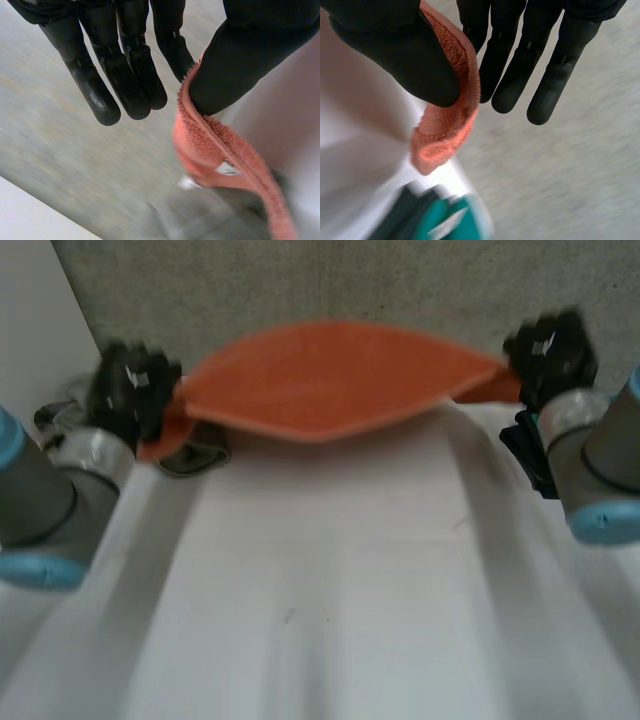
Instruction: Fold the laundry.
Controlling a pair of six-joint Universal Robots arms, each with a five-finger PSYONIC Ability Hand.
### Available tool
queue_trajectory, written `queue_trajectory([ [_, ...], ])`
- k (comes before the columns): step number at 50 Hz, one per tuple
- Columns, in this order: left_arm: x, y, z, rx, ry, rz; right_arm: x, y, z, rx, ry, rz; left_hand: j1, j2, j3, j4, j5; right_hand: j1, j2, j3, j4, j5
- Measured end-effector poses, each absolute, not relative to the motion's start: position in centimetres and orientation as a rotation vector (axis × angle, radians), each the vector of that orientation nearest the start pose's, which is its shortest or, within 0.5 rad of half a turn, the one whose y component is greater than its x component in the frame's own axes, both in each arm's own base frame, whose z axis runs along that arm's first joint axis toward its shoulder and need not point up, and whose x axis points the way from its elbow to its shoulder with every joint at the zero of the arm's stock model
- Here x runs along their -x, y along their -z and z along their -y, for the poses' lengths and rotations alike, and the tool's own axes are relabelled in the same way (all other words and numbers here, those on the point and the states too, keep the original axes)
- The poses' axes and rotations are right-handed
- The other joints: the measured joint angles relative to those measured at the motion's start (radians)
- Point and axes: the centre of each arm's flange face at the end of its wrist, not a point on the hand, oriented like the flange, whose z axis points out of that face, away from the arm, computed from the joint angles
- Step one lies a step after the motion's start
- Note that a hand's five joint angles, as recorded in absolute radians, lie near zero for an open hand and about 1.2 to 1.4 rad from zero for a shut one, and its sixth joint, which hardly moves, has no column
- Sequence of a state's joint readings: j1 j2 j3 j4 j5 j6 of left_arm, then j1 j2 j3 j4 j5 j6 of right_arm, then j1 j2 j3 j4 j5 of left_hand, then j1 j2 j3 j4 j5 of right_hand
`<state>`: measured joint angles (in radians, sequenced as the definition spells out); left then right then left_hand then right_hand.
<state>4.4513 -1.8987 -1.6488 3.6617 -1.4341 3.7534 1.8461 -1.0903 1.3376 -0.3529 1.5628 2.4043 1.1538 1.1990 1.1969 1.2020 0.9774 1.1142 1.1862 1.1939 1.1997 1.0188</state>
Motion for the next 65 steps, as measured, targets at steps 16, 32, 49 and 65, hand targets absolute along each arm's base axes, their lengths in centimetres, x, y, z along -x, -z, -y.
queue_trajectory([
  [16, 20.9, -12.1, 32.4, -1.120, 1.954, -2.082, -21.1, -15.5, 32.9, 1.140, 2.022, -2.422, -0.558, -0.579, -0.572, -0.581, -0.531, 0.000, 0.000, 0.000, 0.000, 0.000],
  [32, 19.0, -11.3, 33.8, -1.126, 1.948, -2.129, -20.5, -15.4, 33.0, 1.081, 2.002, -2.435, -0.477, -0.526, -0.534, -0.536, -0.486, 0.000, 0.000, 0.000, 0.000, 0.000],
  [49, 18.6, -15.4, 30.6, -1.111, 1.832, -2.233, -19.8, -19.5, 30.3, 1.207, 1.965, -2.467, -0.019, -0.003, -0.005, -0.005, -0.008, 0.000, 0.000, 0.000, 0.000, 0.000],
  [65, 16.7, -20.4, 16.5, -1.518, 1.150, -2.372, -16.0, -21.8, 20.7, 1.972, 1.282, -2.588, -0.019, -0.002, -0.004, -0.004, -0.008, 0.000, 0.000, 0.000, 0.000, 0.002],
])
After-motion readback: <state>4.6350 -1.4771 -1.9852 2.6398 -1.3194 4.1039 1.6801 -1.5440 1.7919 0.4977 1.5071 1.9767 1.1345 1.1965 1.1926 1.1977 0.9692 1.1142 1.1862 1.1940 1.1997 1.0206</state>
